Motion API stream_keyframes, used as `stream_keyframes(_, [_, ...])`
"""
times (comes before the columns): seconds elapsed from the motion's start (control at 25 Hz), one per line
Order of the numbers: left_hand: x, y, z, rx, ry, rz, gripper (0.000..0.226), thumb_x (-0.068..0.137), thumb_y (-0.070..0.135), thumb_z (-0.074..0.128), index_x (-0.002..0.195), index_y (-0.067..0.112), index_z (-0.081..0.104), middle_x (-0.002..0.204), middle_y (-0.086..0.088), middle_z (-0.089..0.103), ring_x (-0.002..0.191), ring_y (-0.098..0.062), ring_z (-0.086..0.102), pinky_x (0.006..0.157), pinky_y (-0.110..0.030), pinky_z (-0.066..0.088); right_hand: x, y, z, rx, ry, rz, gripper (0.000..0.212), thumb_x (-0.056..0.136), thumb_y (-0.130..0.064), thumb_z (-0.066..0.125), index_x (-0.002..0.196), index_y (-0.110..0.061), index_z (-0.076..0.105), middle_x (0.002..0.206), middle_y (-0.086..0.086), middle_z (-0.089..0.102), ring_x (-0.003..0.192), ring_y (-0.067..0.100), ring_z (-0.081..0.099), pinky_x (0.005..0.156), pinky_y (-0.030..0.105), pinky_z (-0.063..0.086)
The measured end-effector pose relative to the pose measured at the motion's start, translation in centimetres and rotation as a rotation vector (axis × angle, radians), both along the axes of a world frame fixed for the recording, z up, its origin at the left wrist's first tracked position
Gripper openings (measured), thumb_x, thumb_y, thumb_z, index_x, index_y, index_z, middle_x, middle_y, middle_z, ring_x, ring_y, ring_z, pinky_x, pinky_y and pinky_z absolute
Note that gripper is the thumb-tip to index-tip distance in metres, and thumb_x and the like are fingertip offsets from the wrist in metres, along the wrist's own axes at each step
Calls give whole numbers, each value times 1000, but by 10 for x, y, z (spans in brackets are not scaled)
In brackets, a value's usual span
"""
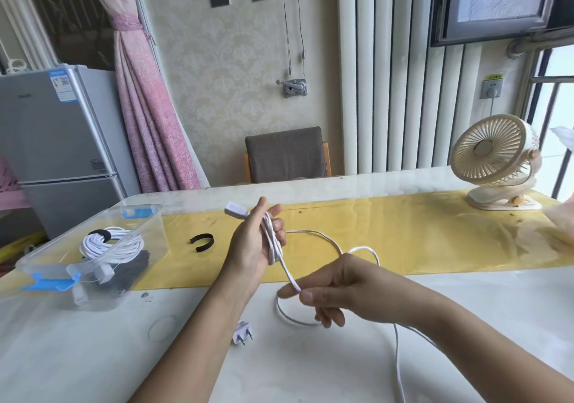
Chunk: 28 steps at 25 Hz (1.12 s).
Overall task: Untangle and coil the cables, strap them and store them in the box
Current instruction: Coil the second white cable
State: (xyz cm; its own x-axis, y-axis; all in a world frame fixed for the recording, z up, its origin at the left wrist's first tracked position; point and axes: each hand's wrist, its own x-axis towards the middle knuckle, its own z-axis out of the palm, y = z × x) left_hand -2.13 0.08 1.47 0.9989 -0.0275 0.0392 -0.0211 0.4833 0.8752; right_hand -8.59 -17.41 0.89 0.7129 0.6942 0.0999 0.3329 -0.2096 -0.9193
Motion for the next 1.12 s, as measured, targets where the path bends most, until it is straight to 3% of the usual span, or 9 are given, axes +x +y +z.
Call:
stream_keyframes(0.12, [-2,7,6,-98,-54,14,17,94,15,44,97,5,57,52,8,40,44,-5,39,48,-16,36,0,5,-7,-192,-69,10,23,94,-23,56,113,-30,69,63,6,52,59,11,52,66,18,42])
stream_keyframes(0.28, [-9,18,16,-345,-41,-140,23,74,8,48,92,1,59,54,6,36,42,-6,36,43,-16,35,6,2,-13,-459,-163,-77,23,94,-30,54,111,-36,68,60,-1,52,57,10,48,59,18,39])
stream_keyframes(0.36, [-12,24,16,-453,-24,-349,27,64,6,55,89,-2,62,53,4,36,39,-8,35,40,-19,35,11,-3,-13,-512,-223,-191,22,93,-30,54,108,-33,70,61,-5,51,56,10,46,55,19,37])
stream_keyframes(0.44, [-14,29,16,-474,-57,-606,28,74,7,50,97,-5,60,55,1,36,42,-12,34,44,-23,33,16,-9,-9,-498,-285,-326,18,92,-33,56,100,-32,72,59,-6,51,56,11,43,55,23,35])
stream_keyframes(0.6, [-22,31,19,-271,-144,-825,29,86,13,38,103,-4,52,60,-1,36,46,-13,35,47,-24,29,24,-25,2,-424,-336,-524,14,90,-32,60,83,-30,72,61,2,53,56,14,44,54,27,33])
stream_keyframes(0.72, [-20,30,15,-130,-91,-1115,33,97,27,37,99,-1,55,55,2,36,36,-8,26,39,-20,24,25,-31,6,-352,-259,-592,11,86,-29,66,81,-23,73,56,0,45,54,16,48,49,19,39])
stream_keyframes(0.8, [-19,27,11,84,-41,-1205,42,97,41,40,92,6,62,48,7,32,32,-5,17,34,-15,20,25,-30,6,-396,-324,-659,15,81,-36,71,79,-22,72,51,-5,42,52,14,45,48,24,39])
stream_keyframes(0.96, [-27,23,11,640,38,-991,45,87,55,50,76,14,66,41,12,29,31,-2,18,32,-12,20,27,-36,11,-687,-622,-900,21,83,-45,65,84,-26,71,56,-8,48,65,21,53,47,26,33])
stream_keyframes(1.12, [-30,13,6,922,72,-671,52,85,58,47,84,9,65,50,7,29,40,-6,22,41,-16,20,32,-55,19,-376,-555,-1074,20,84,-33,64,74,-19,72,54,7,59,61,29,59,53,32,42])
